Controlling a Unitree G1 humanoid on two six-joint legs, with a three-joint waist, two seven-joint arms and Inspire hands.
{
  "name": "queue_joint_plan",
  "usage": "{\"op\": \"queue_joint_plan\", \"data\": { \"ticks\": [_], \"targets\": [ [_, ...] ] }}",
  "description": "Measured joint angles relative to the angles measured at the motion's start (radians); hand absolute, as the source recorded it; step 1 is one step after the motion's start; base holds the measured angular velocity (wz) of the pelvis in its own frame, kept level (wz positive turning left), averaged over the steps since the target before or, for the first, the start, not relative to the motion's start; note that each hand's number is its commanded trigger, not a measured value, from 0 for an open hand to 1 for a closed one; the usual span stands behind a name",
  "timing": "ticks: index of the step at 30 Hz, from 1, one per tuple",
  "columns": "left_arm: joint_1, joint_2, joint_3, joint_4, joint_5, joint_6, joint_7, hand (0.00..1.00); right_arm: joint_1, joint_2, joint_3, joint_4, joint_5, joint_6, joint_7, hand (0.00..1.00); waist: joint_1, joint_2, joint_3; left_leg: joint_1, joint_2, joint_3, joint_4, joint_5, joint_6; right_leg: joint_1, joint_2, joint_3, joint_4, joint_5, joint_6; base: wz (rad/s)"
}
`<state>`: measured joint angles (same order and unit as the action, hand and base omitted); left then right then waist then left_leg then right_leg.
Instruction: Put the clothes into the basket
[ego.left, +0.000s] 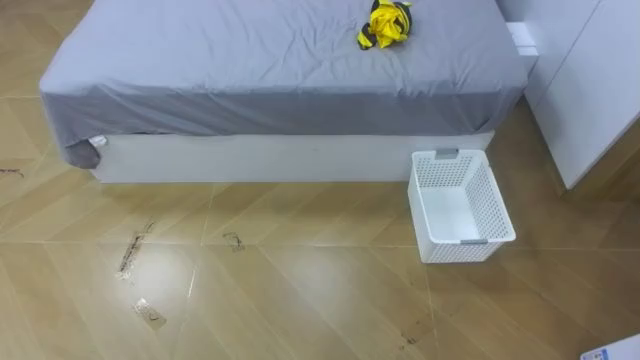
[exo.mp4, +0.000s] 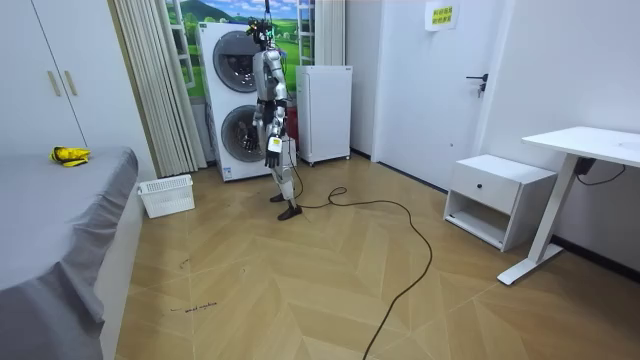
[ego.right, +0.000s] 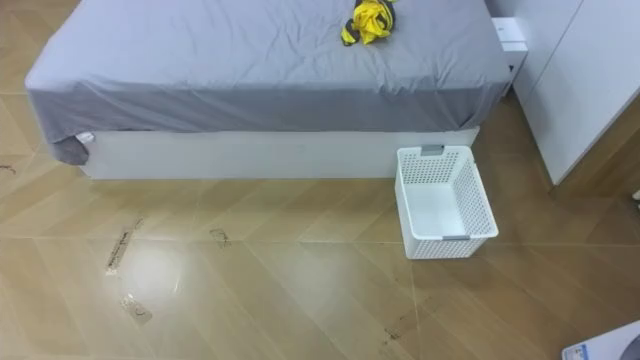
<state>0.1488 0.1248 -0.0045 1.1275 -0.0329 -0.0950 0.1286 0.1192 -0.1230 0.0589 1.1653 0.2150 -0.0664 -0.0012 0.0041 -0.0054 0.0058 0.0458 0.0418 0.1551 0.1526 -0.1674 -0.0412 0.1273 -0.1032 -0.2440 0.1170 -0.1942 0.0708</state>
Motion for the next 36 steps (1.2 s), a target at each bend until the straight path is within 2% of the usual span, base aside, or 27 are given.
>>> {"op": "queue_joint_plan", "data": {
  "ticks": [5, 9, 13, 26, 29, 32, 34, 35, 36],
  "targets": [
    [0.001, 0.000, 0.002, 0.000, 0.002, 0.000, 0.000, 0.00, 0.001, 0.000, 0.001, 0.000, 0.015, 0.002, 0.012, 0.00, 0.003, -0.005, 0.0020, 0.003, 0.000, 0.000, 0.000, 0.000, 0.000, 0.000, 0.000, 0.006, 0.001, 0.000, 0.000, -0.02],
    [0.000, 0.001, 0.002, -0.007, 0.004, 0.000, -0.004, 0.00, 0.001, 0.000, 0.001, 0.000, 0.015, 0.002, 0.032, 0.00, 0.002, -0.006, 0.0005, 0.001, 0.000, 0.000, 0.000, 0.000, 0.000, -0.002, 0.000, 0.007, 0.000, 0.000, 0.000, 0.00],
    [0.000, 0.002, 0.004, -0.007, 0.004, 0.000, -0.026, 0.00, 0.001, 0.000, 0.001, 0.000, 0.015, 0.002, 0.045, 0.00, 0.003, -0.003, -0.0006, 0.000, -0.001, 0.000, 0.000, 0.000, 0.000, -0.003, 0.000, 0.022, 0.000, 0.000, 0.000, 0.00],
    [0.002, -0.004, 0.024, 0.010, -0.052, 0.002, -0.058, 0.00, 0.020, 0.000, -0.017, -0.003, 0.014, 0.004, 0.049, 0.00, -0.001, 0.011, -0.0027, 0.003, 0.000, 0.003, 0.002, -0.001, 0.001, -0.007, 0.000, 0.022, 0.010, 0.000, -0.001, 0.00],
    [0.008, -0.012, 0.032, 0.010, -0.098, 0.002, -0.049, 0.00, 0.018, 0.002, -0.015, -0.001, 0.010, 0.004, 0.049, 0.00, 0.002, 0.011, -0.0009, -0.004, 0.015, 0.010, 0.045, -0.029, -0.005, -0.018, 0.005, 0.024, 0.050, -0.022, -0.009, -0.11],
    [0.022, -0.011, 0.067, 0.004, -0.128, 0.002, -0.049, 0.00, 0.016, 0.004, -0.014, -0.006, 0.016, 0.004, 0.061, 0.00, 0.004, 0.003, -0.0041, -0.057, 0.052, 0.007, 0.171, -0.079, -0.024, -0.063, 0.022, 0.027, 0.139, -0.081, -0.031, -0.09],
    [0.024, -0.005, 0.094, -0.009, -0.176, 0.002, -0.052, 0.00, 0.014, 0.008, -0.016, -0.004, 0.020, 0.002, 0.072, 0.00, 0.006, -0.007, -0.0019, -0.136, 0.092, 0.004, 0.344, -0.086, -0.027, -0.074, 0.044, 0.032, 0.177, -0.110, -0.057, 0.00],
    [0.029, -0.003, 0.101, -0.011, -0.189, 0.001, -0.054, 0.00, 0.015, 0.007, -0.016, -0.001, 0.023, 0.002, 0.074, 0.00, 0.008, -0.007, -0.0030, -0.154, 0.106, 0.005, 0.389, -0.086, -0.026, -0.069, 0.054, 0.036, 0.176, -0.112, -0.064, -0.04],
    [0.034, 0.001, 0.110, -0.011, -0.217, -0.002, -0.060, 0.00, 0.018, 0.005, -0.015, 0.001, 0.028, 0.002, 0.079, 0.00, 0.015, -0.013, 0.0032, -0.206, 0.132, -0.006, 0.498, -0.082, -0.004, -0.044, 0.067, 0.052, 0.175, -0.120, -0.084, 0.08]
  ]
}}
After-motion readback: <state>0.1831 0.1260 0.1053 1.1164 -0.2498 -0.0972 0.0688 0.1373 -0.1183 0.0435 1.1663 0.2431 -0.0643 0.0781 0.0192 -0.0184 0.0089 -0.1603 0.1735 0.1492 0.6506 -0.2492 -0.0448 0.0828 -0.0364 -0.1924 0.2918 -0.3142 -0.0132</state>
